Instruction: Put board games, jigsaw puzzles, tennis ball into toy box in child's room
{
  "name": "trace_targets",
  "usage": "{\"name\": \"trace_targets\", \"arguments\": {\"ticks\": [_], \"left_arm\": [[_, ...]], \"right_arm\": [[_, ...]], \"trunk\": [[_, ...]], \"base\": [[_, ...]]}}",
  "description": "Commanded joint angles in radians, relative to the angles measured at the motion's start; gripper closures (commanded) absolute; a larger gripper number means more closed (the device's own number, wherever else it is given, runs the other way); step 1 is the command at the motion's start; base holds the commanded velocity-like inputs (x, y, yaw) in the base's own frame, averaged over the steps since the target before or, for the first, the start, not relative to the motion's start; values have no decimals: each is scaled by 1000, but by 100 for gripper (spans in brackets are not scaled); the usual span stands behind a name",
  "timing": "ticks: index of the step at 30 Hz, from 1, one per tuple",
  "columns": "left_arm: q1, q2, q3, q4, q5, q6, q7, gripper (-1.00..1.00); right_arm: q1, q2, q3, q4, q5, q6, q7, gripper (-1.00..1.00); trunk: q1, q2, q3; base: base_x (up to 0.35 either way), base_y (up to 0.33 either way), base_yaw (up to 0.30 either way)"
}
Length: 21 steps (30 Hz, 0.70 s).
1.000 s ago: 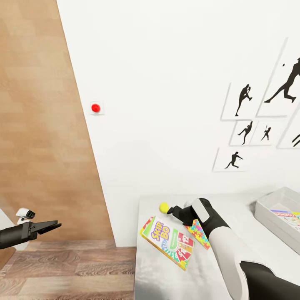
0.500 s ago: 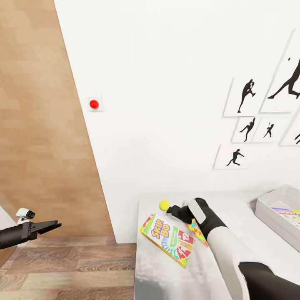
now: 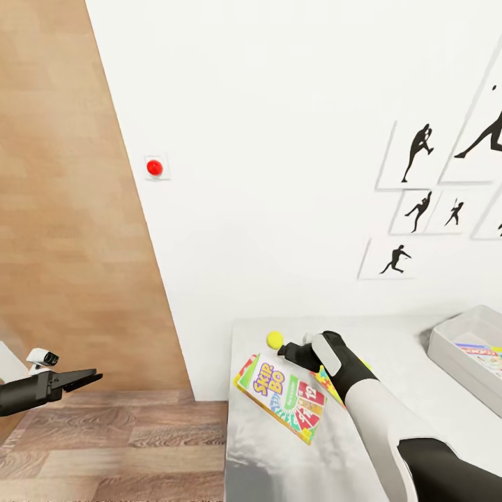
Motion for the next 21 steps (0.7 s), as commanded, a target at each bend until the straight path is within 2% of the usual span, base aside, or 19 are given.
{"name": "trace_targets", "arguments": {"ticks": [1,14,21], "left_arm": [[-1,0,0,0,0,11,-4,-100],[-1,0,1,0,0,11,-4,-100],[-1,0,1,0,0,11,-4,-100]], "right_arm": [[-1,0,2,-1,-11,3,-9,-100],[-1,0,2,23,-11,4,-7,-100],[-1,0,2,26,-11,4,-7,-100]], "trunk": [[1,-2,-4],[1,-2,-25],[1,-2,-37]], "base": [[0,0,0],[0,1,0],[0,65,0]]}}
